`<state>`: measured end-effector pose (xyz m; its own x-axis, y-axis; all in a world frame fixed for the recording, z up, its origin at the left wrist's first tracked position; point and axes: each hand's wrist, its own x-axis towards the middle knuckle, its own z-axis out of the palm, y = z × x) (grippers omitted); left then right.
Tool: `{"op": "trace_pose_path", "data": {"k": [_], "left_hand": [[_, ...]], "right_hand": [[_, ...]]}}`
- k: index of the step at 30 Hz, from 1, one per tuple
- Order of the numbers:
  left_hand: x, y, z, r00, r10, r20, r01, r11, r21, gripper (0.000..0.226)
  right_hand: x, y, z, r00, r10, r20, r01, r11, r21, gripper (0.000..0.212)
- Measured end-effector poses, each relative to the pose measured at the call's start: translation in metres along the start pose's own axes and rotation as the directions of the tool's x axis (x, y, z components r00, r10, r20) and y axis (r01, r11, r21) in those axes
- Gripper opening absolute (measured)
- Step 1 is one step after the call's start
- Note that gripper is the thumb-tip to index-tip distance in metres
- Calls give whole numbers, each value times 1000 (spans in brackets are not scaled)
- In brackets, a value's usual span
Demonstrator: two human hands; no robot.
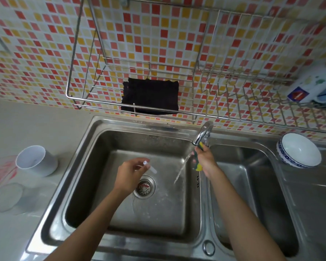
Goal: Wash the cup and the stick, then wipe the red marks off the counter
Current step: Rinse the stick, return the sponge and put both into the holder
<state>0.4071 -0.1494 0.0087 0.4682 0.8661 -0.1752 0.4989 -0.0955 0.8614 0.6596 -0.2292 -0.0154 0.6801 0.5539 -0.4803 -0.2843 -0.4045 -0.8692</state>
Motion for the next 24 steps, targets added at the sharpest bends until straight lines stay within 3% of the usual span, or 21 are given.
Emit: {"op": "trace_pose_path", "data": {"k": [5,9,12,15,18,21,24], "left_hand": [[0,4,-7,1000,2,-2,-2,1000,-3,17],[-4,6,-11,990,129,-58,-121,985,120,20],[-7,-1,-14,930,356,-91,-304,884,355,18],[-10,-26,-15,946,323,38,-290,782,551,20],[-18,-36,-13,950,312,9,-273,815,511,17],[-21,-30,-14,953,302,3,-263,827,497,16],[-26,-19,-21,937,349,-16,-305,838,452,15]], "right_hand": [[7,-3,-12,996,-17,-90,31,987,160,12],[1,5,-9,978,-108,-176,130,985,117,20],[-25,29,1,941,-244,-233,252,968,3,12],[-55,74,16,951,-298,-84,257,910,-324,16],[-79,98,23,927,-359,-110,272,843,-465,12],[-101,96,31,952,-293,-87,184,778,-601,16],[-115,86,45,963,-261,-65,186,820,-541,21]]}}
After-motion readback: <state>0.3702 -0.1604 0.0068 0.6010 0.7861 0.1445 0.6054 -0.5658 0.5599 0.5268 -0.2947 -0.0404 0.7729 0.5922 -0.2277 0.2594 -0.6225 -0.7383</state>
